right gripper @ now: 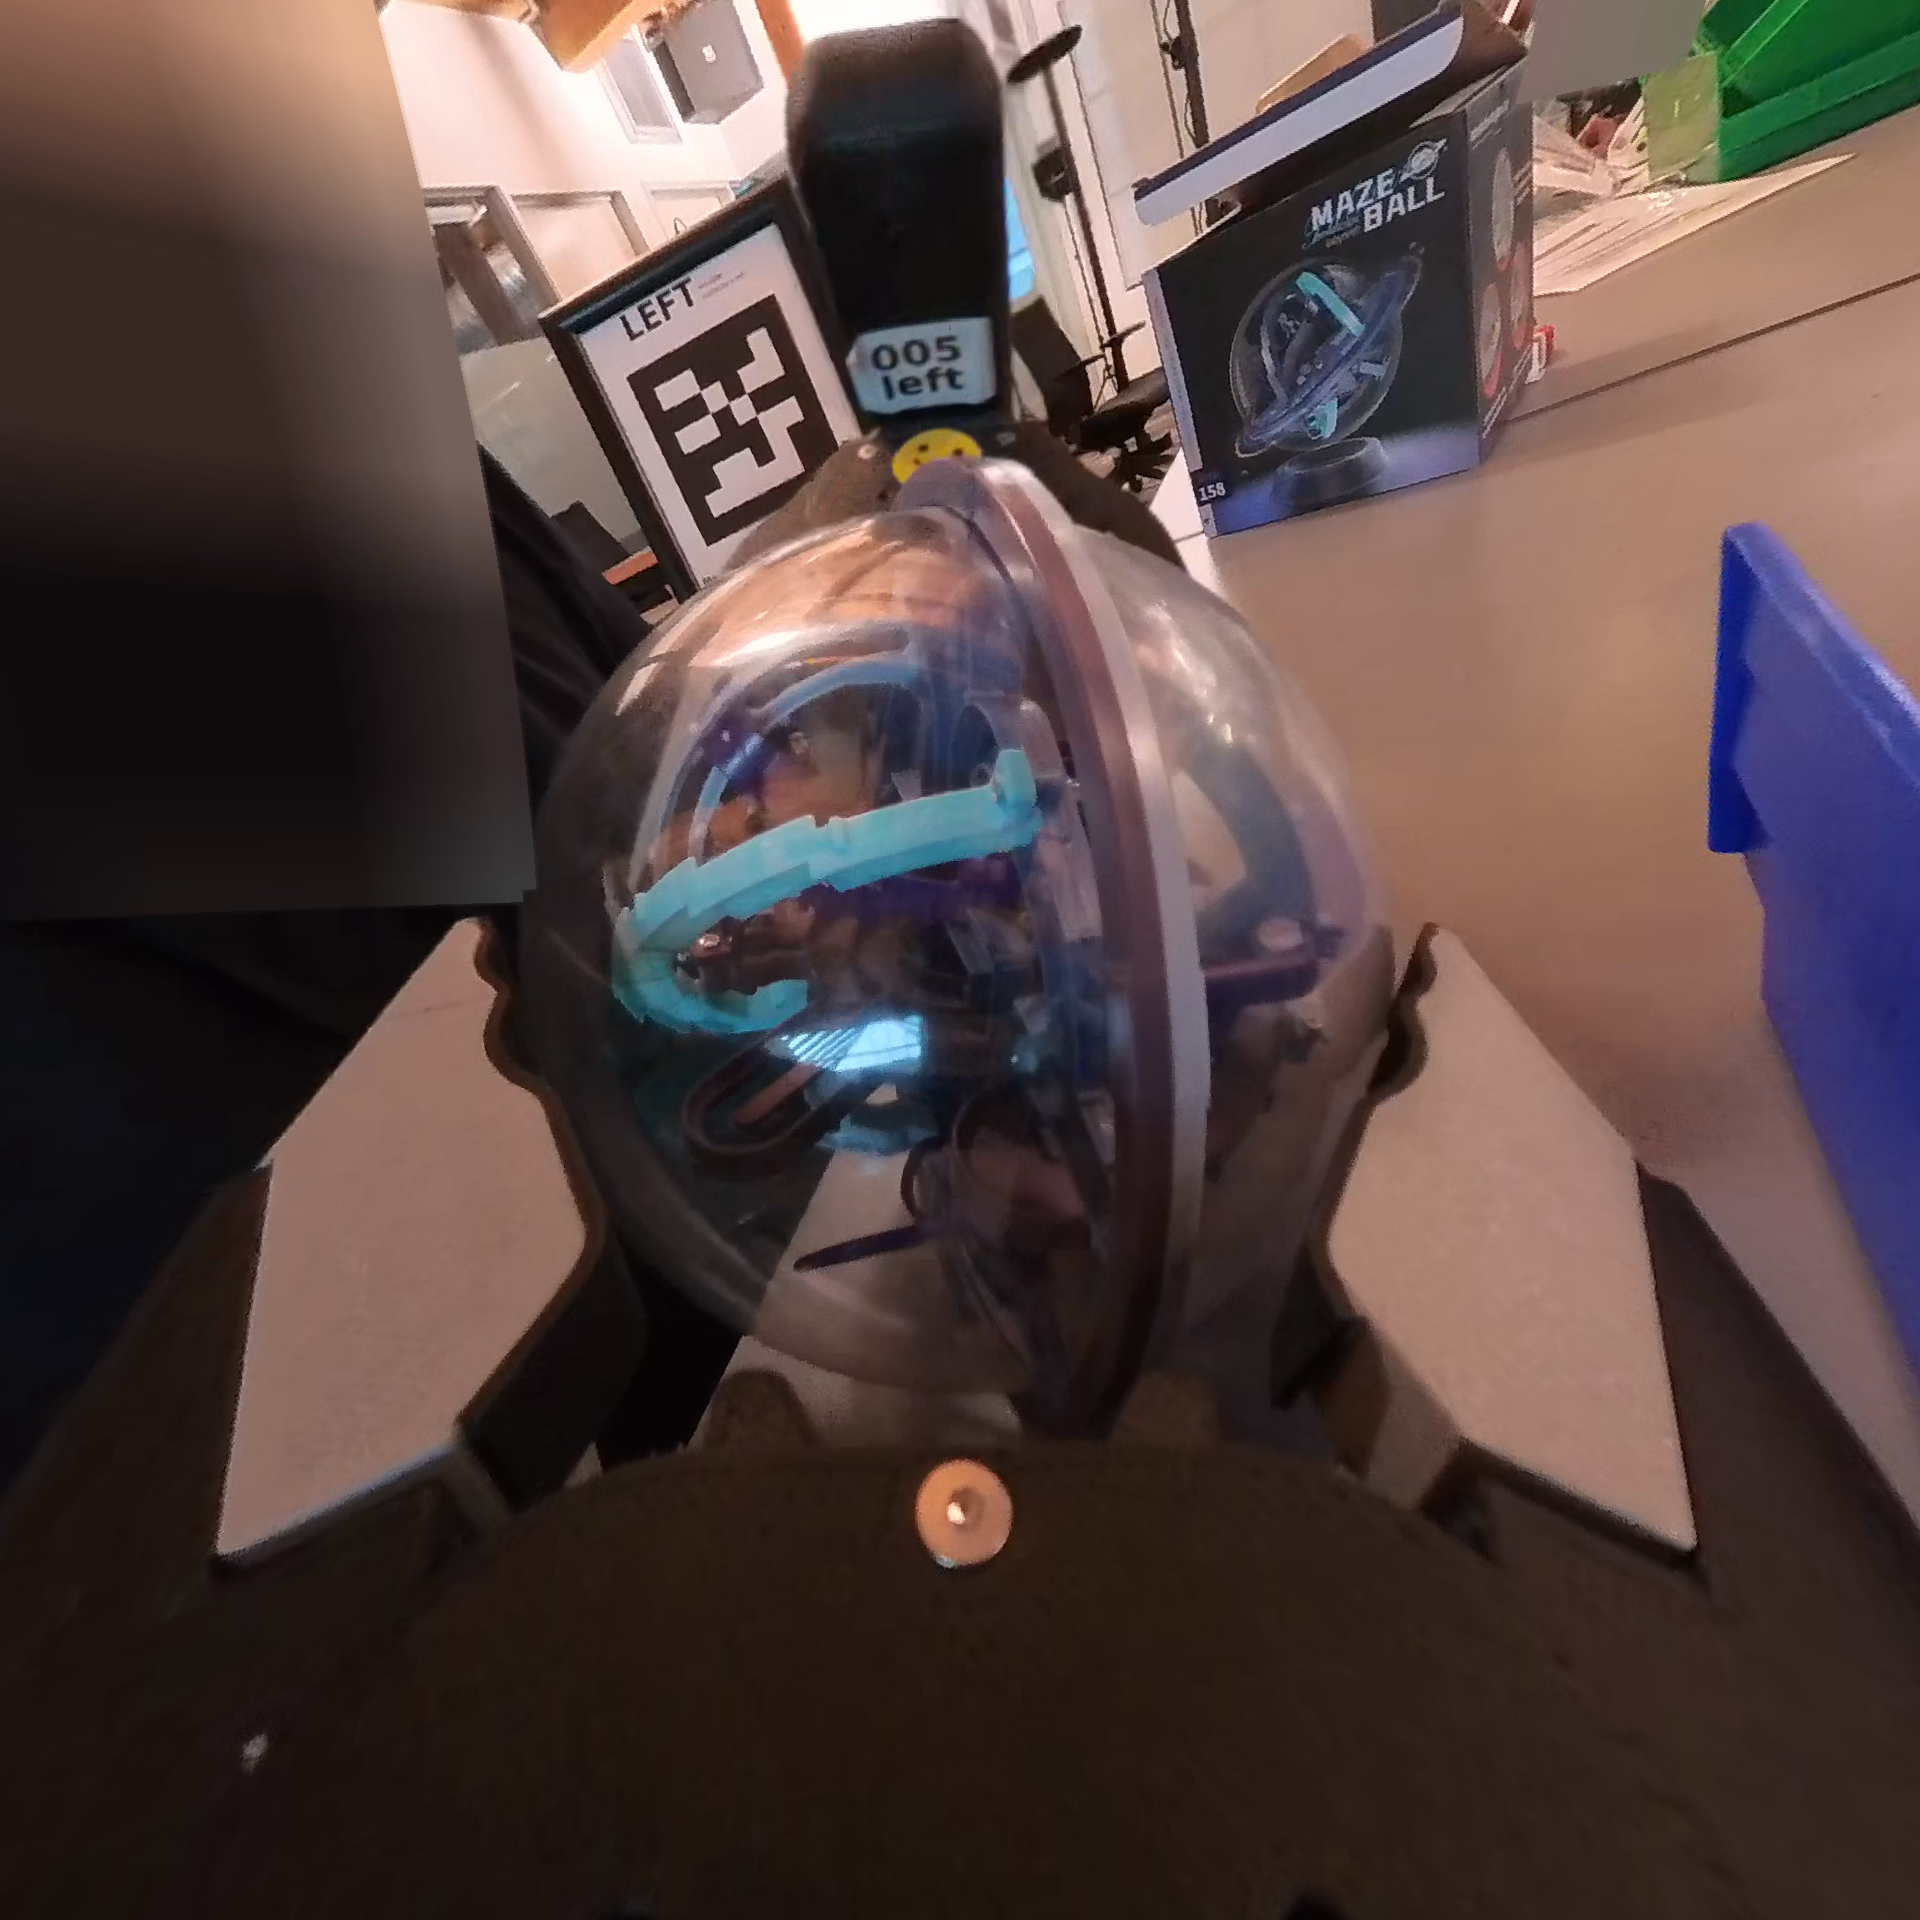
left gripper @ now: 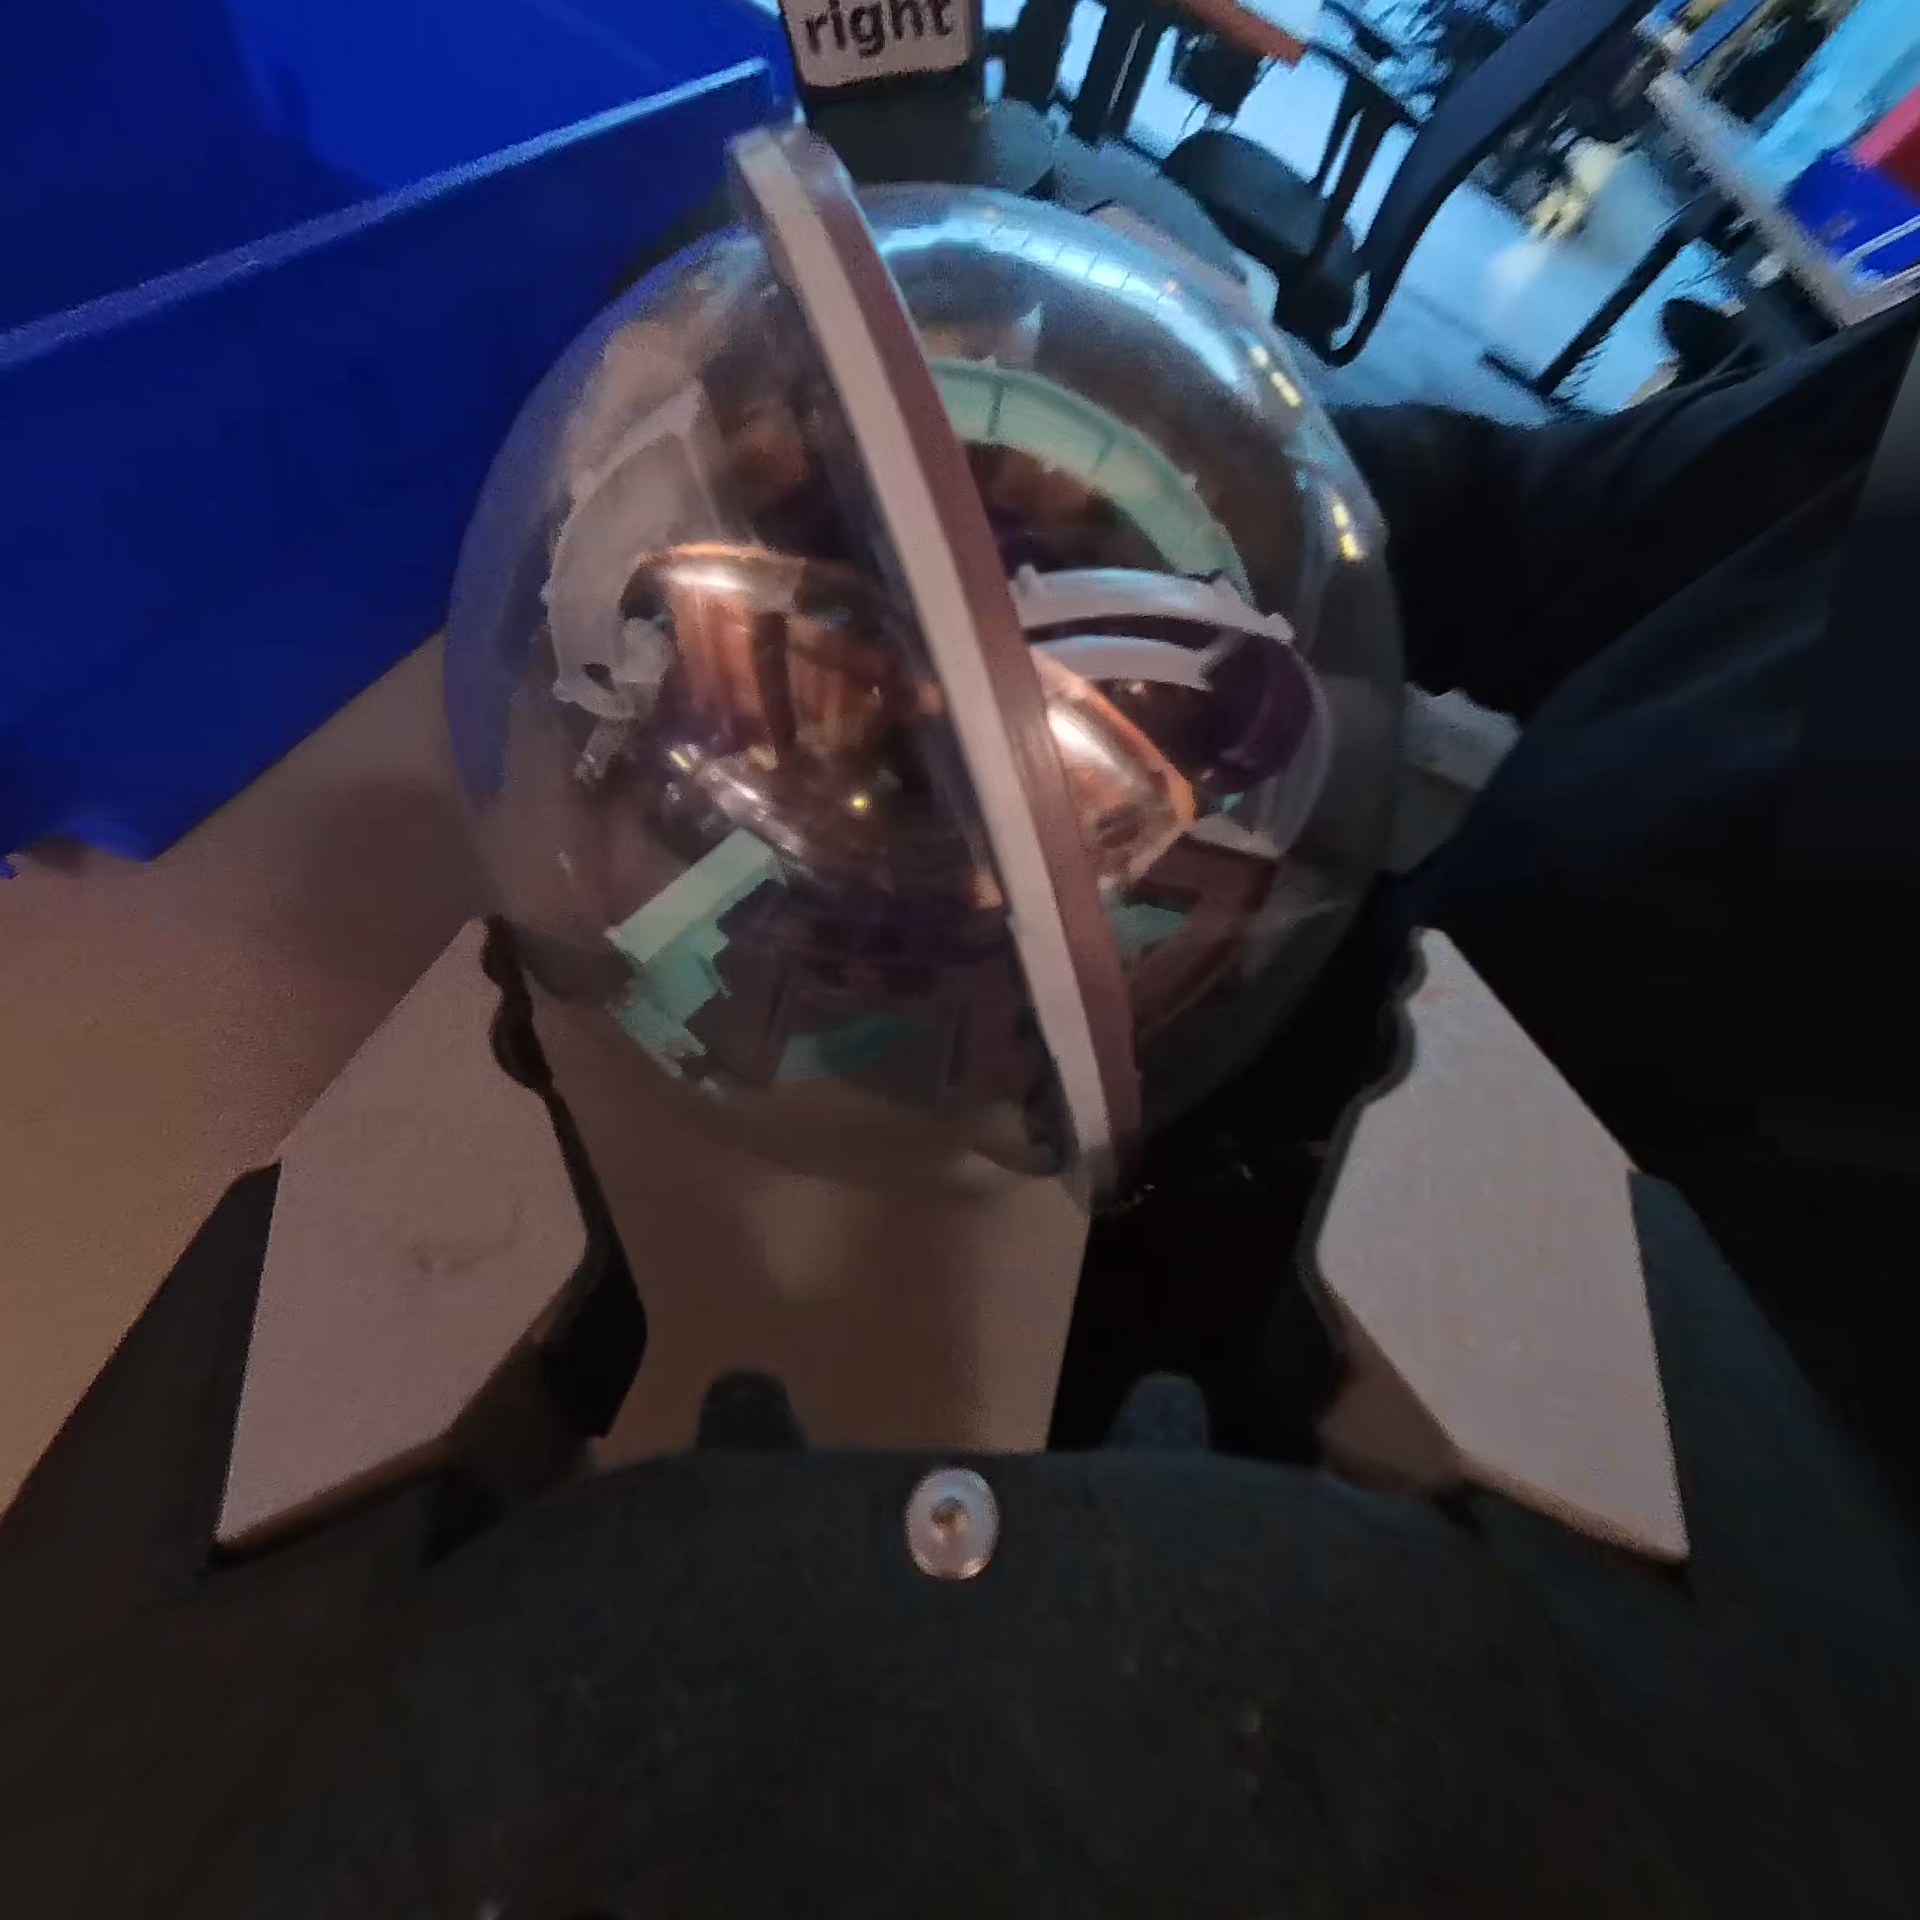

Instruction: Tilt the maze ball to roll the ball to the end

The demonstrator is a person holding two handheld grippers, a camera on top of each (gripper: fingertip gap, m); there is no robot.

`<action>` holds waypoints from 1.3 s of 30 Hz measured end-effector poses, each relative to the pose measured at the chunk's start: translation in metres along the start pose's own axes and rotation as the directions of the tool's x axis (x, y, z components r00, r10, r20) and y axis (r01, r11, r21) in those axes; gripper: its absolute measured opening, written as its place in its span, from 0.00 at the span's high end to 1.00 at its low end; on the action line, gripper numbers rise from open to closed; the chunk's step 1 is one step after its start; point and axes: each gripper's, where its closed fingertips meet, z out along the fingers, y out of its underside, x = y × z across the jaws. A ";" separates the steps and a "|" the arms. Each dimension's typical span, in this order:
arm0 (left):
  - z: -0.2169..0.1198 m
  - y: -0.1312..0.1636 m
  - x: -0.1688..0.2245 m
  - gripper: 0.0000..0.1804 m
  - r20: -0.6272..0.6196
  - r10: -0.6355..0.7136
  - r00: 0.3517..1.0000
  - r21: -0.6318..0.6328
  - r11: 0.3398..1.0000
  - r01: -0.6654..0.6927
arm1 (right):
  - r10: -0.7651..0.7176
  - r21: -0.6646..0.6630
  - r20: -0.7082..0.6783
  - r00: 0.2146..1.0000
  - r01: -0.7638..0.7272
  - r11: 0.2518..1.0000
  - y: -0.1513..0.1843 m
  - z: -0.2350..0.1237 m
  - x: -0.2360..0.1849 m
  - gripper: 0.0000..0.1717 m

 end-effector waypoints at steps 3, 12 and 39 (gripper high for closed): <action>0.008 0.005 -0.005 0.13 0.041 0.053 0.998 -0.038 0.998 -0.052 | -0.002 -0.002 -0.011 1.000 0.002 1.000 0.001 0.001 -0.001 0.08; 0.011 0.006 -0.006 0.12 -0.008 0.103 0.995 -0.054 0.993 -0.103 | -0.019 -0.007 -0.065 0.998 0.019 1.000 0.000 0.001 -0.002 0.09; -0.013 -0.019 -0.009 0.12 -0.128 0.308 0.943 0.022 0.951 -0.308 | -0.173 -0.057 -0.258 0.951 0.163 0.985 0.000 0.015 0.000 0.08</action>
